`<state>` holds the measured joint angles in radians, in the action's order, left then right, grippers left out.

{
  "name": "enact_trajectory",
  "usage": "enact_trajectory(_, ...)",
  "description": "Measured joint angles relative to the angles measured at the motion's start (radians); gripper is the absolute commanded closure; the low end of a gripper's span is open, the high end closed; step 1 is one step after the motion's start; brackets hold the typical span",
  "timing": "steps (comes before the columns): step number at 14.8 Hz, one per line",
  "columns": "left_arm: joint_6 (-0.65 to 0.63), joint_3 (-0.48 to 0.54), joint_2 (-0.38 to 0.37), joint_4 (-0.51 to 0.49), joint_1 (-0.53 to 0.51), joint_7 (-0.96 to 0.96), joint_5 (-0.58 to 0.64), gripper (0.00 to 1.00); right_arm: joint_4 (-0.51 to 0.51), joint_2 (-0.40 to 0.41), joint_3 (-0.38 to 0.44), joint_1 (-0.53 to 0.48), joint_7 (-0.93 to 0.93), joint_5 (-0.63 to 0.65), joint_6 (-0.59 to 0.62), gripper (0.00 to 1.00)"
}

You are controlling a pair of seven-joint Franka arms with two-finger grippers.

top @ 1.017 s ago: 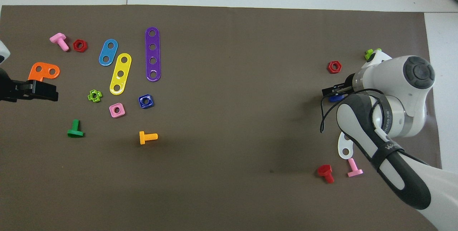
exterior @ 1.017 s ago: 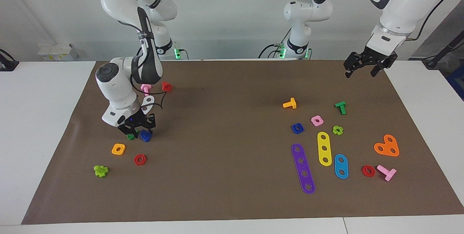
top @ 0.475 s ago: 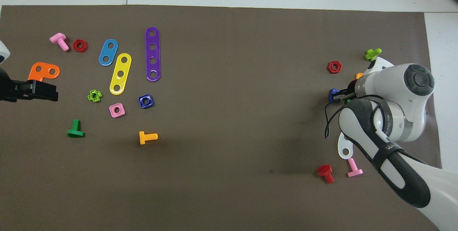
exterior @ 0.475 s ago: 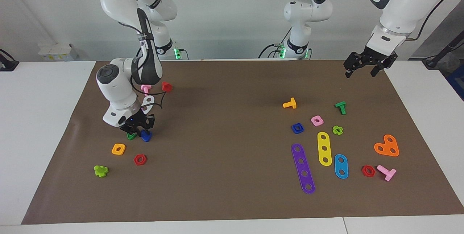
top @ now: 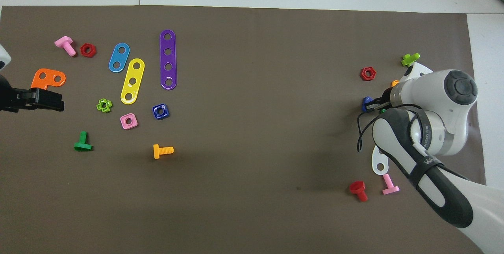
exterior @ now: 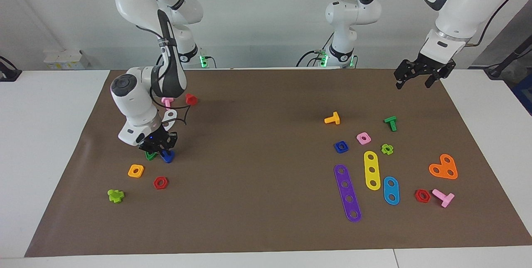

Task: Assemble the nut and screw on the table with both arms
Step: 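Carry the blue triangle to the table centre and open the right gripper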

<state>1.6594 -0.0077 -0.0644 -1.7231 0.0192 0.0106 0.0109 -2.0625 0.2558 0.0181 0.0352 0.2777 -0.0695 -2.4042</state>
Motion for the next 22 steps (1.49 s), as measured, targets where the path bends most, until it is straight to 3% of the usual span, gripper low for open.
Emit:
enact_trajectory(3, 0.0, 0.0, 0.0, 0.0, 0.0, 0.0, 0.0, 0.0, 0.136, -0.014, -0.015, 0.045, -0.165, -0.003, 0.124, 1.0)
enact_trajectory(7, 0.0, 0.0, 0.0, 0.0, 0.0, 0.0, 0.0, 0.0, 0.302, -0.008, -0.021, 0.217, -0.39, 0.007, 0.19, 1.0)
enact_trajectory(11, 0.0, 0.0, 0.0, 0.0, 0.0, 0.0, 0.0, 0.0, 0.434, 0.094, -0.023, 0.383, -0.687, 0.041, 0.189, 1.0)
enact_trajectory(16, -0.001, 0.0, 0.0, 0.0, 0.0, 0.0, 0.0, 0.0, 0.472, 0.206, -0.023, 0.507, -0.886, 0.102, 0.14, 1.0)
enact_trajectory(22, -0.001, -0.008, 0.0, 0.0, 0.002, 0.0, 0.0, 0.0, 0.483, 0.322, -0.023, 0.55, -0.963, 0.13, -0.01, 1.0)
